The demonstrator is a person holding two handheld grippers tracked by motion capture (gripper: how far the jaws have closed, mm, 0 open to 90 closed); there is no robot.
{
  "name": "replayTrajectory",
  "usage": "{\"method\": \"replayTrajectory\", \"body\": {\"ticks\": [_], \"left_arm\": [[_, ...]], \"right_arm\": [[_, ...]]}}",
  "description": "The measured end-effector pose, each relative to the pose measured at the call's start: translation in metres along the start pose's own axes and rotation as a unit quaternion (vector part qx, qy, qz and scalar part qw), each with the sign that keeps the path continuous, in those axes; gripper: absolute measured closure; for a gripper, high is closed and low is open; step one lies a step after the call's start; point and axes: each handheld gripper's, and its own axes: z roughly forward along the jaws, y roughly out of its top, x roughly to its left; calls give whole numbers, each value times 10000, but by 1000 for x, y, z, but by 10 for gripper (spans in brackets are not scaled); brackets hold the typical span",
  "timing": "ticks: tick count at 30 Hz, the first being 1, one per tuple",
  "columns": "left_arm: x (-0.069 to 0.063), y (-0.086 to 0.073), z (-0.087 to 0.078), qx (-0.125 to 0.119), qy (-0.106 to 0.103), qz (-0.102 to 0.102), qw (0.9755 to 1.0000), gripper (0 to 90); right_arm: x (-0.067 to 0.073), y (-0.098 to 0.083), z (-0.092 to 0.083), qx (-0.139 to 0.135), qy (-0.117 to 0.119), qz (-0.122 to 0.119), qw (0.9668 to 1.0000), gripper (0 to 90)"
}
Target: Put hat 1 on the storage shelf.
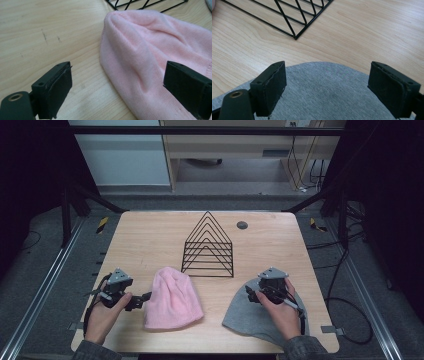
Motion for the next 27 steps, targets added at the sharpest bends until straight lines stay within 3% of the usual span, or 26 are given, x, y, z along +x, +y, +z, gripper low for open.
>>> {"method": "replayTrajectory", "body": {"ticks": [6, 10, 11, 13, 16, 19, 27], "left_arm": [[-8, 25, 1, 24, 68, 305, 9995, 78], [-10, 43, 5, 170, -74, 390, 9991, 79], [-11, 52, 8, 323, -52, 457, 9984, 80], [-12, 56, 10, 362, -2, 506, 9981, 81], [-10, 69, 20, 513, -119, 439, 9977, 84], [-9, 74, 27, 711, -13, 514, 9961, 87], [1, 78, 43, 933, 21, 373, 9949, 164]], "right_arm": [[-1, 1, 0, 16, -46, -5, 10000, 149], [-3, 0, -1, 3, -62, 61, 10000, 149], [-5, 0, -2, 1, -81, 43, 10000, 149], [-6, 0, -3, -22, -80, 70, 9999, 149], [-8, 0, -5, -47, -119, 63, 9999, 149], [-9, 1, -6, -48, -106, 72, 9999, 149], [-10, 2, -5, -24, -79, 14, 10000, 148]]}}
